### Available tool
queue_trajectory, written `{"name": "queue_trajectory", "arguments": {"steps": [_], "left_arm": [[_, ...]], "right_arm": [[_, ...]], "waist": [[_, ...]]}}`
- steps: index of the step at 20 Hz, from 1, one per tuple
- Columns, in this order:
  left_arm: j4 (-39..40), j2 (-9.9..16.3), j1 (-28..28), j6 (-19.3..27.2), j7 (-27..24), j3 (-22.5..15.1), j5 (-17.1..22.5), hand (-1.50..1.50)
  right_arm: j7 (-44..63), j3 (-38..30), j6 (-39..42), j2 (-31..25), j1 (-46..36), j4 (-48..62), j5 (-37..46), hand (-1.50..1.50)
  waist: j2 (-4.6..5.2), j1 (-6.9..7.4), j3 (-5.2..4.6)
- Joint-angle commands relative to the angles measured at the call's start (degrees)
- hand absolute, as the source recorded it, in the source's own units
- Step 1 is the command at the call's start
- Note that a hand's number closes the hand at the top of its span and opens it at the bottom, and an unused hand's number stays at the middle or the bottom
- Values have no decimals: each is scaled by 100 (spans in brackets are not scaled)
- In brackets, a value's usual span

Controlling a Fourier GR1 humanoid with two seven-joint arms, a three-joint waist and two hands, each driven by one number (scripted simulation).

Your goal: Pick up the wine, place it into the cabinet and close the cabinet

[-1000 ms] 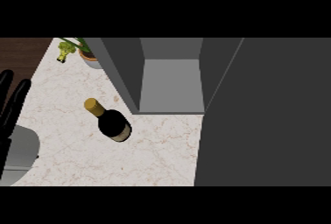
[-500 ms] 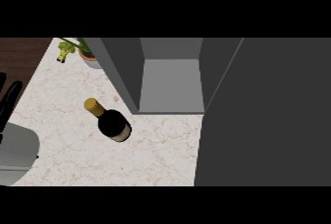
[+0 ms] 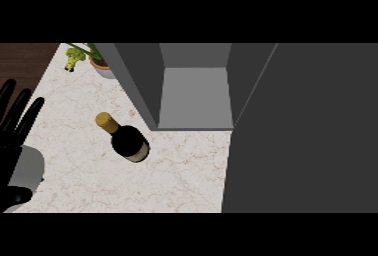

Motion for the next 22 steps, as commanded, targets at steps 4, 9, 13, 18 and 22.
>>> {"name": "queue_trajectory", "arguments": {"steps": [4,9,13,18,22], "left_arm": [[979,-252,277,-729,-799,-203,-191,-150],[1113,-393,384,-617,-1085,-219,-402,-150],[2311,-295,-88,-873,-1963,-22,-802,-150],[2836,-291,-112,-1035,-2242,-27,-801,-150],[3209,-257,67,-1346,-2624,46,-799,-150]], "right_arm": [[898,305,-312,92,-293,-818,-6,-150],[539,285,-109,63,108,-866,-40,-150],[747,290,-209,56,-64,-798,72,-150],[322,-63,-36,34,-18,-571,-194,-150],[485,230,-89,107,-38,-719,-17,-150]], "waist": [[-1,1,-4],[-5,7,1],[3,-22,-2],[3,0,2],[1,1,0]]}}
